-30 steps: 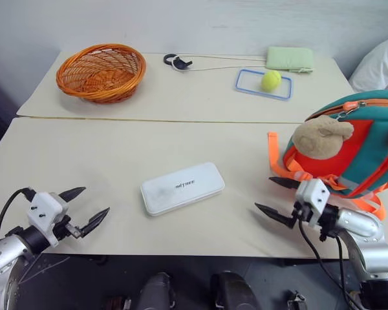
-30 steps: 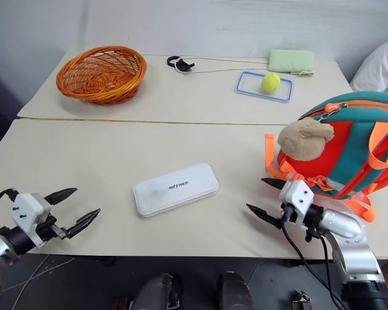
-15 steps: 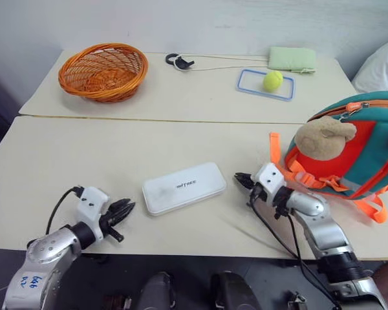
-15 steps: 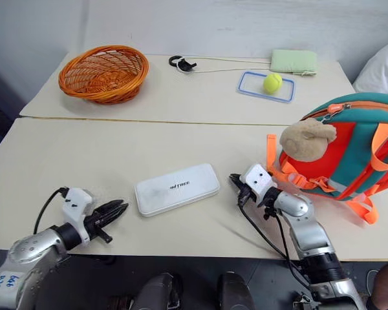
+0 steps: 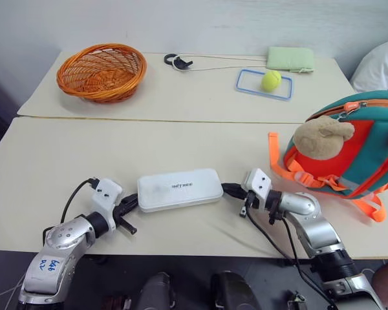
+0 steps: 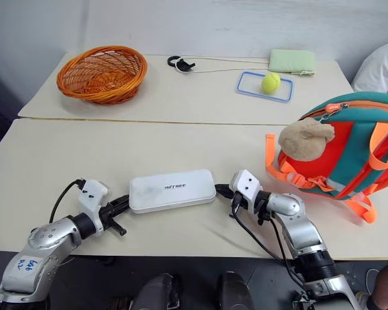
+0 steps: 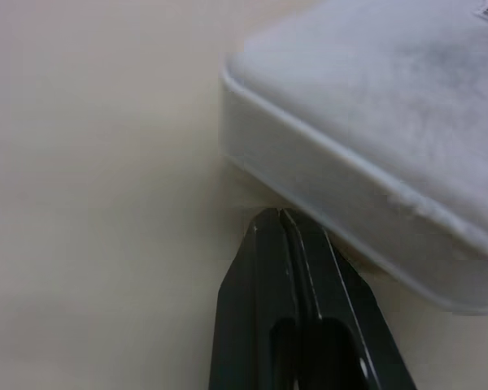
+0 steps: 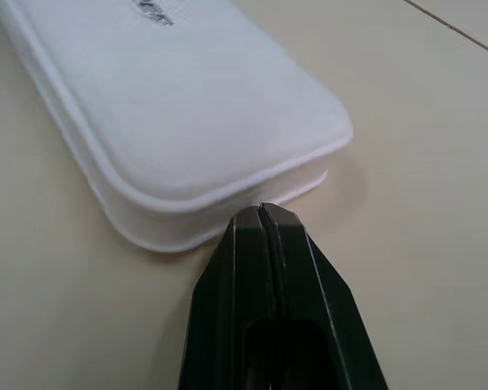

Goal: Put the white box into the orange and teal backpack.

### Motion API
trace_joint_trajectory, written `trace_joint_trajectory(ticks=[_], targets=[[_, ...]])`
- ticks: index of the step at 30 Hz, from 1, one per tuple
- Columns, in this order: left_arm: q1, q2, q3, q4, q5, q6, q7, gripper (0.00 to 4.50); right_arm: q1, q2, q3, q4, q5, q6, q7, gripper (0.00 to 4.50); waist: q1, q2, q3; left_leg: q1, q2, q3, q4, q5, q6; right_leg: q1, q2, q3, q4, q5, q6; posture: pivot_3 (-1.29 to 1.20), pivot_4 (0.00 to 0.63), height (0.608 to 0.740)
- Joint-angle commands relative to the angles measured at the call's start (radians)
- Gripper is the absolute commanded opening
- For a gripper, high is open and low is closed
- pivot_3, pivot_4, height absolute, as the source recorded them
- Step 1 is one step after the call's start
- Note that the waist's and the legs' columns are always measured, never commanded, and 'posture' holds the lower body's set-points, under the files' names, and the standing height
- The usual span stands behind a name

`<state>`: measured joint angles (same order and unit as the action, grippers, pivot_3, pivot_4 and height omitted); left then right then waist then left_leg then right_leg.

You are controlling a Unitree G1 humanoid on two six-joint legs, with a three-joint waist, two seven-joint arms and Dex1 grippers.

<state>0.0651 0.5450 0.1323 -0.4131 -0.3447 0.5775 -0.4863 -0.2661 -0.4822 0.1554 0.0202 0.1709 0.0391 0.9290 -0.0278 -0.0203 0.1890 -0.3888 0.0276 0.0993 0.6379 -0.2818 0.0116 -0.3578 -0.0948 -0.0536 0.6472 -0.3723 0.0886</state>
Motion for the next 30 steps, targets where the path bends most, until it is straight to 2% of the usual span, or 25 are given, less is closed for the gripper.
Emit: trace_joint_trajectory(ticks=[1,9,15,18,21,25,30], targets=[[-0.018,0.004,-0.011,0.001,-0.001,-0.026,-0.028,0.03,0.046,-0.05,-0.017,-0.105,0.044,0.024,0.047,0.0,0.001,0.0,0.0,0.0,0.0,0.0,0.0,0.0,0.0,0.0,0.0,0.0,0.0,0.0,0.0,0.0,0.15,0.74],[0.013,0.055,0.031,0.037,0.0,-0.039,-0.077,0.03,0.123,-0.125,-0.055,-0.173,0.048,0.064,0.034,0.0,-0.004,0.0,0.0,0.0,0.0,-0.001,0.0,0.0,0.0,0.0,0.0,0.0,0.0,0.0,0.0,0.0,0.15,0.74],[0.129,0.114,0.159,0.072,-0.005,-0.084,-0.124,0.03,0.091,-0.12,-0.07,-0.139,0.021,0.058,0.003,0.0,-0.005,0.0,0.0,0.0,0.001,-0.001,0.0,0.0,-0.001,0.0,0.0,0.0,0.0,0.0,0.0,0.0,0.15,0.74],[0.127,0.094,0.197,0.081,-0.024,-0.109,-0.118,0.03,0.062,-0.107,-0.058,-0.112,-0.001,0.053,-0.02,0.0,-0.002,0.0,0.0,0.001,0.001,-0.001,0.0,0.0,-0.001,0.0,0.0,0.0,0.0,0.0,-0.001,0.0,0.15,0.74],[0.072,0.028,0.217,0.074,-0.073,-0.097,-0.074,0.03,0.03,-0.087,-0.035,-0.084,-0.024,0.049,-0.038,0.0,0.001,0.0,0.0,0.0,0.001,-0.001,0.0,0.0,-0.001,0.0,0.0,0.0,0.0,0.0,-0.001,0.0,0.15,0.74],[0.012,-0.044,0.189,0.059,-0.107,-0.068,-0.039,0.03,-0.014,-0.055,-0.008,-0.048,-0.05,0.048,-0.054,0.0,0.001,0.0,0.0,0.0,0.0,-0.002,0.0,0.0,-0.001,0.0,0.0,-0.002,0.0,0.0,0.0,0.0,0.15,0.74],[-0.009,-0.07,0.129,0.065,-0.104,-0.036,-0.035,0.03,-0.045,-0.034,0.013,-0.038,-0.048,0.051,-0.042,0.0,-0.002,0.0,0.0,0.0,0.0,-0.001,0.0,0.0,-0.001,0.0,0.0,-0.002,0.0,0.0,0.0,0.0,0.15,0.74]])
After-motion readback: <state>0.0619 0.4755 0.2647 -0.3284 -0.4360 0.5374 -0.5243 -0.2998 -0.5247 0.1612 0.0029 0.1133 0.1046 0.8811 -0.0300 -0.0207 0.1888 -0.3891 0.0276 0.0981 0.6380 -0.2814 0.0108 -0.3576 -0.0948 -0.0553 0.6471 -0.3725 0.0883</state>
